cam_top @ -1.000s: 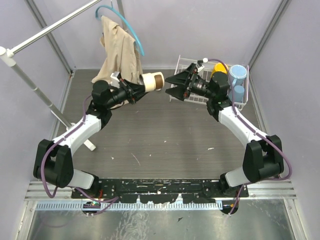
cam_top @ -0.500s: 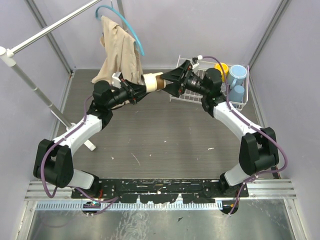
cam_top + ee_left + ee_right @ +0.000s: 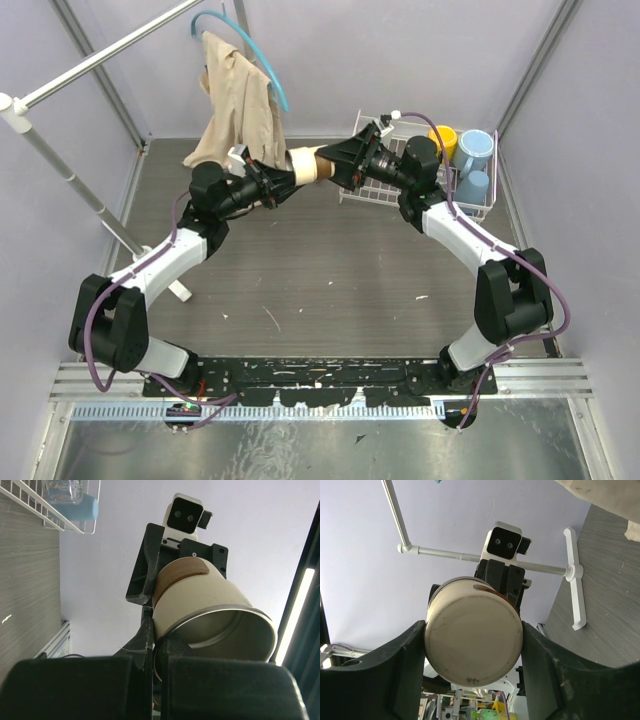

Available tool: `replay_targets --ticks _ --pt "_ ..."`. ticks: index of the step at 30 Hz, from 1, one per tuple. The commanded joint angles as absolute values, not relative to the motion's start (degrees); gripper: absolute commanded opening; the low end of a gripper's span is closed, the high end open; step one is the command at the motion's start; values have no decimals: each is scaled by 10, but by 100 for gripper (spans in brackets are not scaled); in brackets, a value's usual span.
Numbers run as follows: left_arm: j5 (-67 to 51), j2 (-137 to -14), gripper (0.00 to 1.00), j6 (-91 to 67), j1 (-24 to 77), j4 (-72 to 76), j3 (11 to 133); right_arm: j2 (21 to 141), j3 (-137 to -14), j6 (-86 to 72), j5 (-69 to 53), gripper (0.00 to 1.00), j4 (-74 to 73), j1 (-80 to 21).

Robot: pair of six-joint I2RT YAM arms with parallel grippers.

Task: Load the cups into the dish rack

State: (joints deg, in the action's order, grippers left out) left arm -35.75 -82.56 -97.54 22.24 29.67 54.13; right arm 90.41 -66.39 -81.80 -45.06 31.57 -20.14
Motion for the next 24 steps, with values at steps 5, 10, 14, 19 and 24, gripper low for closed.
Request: replay_targets --ticks 5,10,14,19,24 --pt "-346 -832 7 -967 223 320 564 894 -692 -803 -450 30 322 -206" --pt "-339 -830 30 -919 219 252 578 885 -695 -795 -444 25 308 -205" --pt "-325 -815 55 -859 205 145 584 881 -716 -757 -436 24 248 -194" --pt "-315 -792 67 -780 174 24 575 891 -769 -682 -424 24 147 -166" --pt "-318 -774 80 -676 154 -109 579 922 -884 -502 -359 24 -67 -137"
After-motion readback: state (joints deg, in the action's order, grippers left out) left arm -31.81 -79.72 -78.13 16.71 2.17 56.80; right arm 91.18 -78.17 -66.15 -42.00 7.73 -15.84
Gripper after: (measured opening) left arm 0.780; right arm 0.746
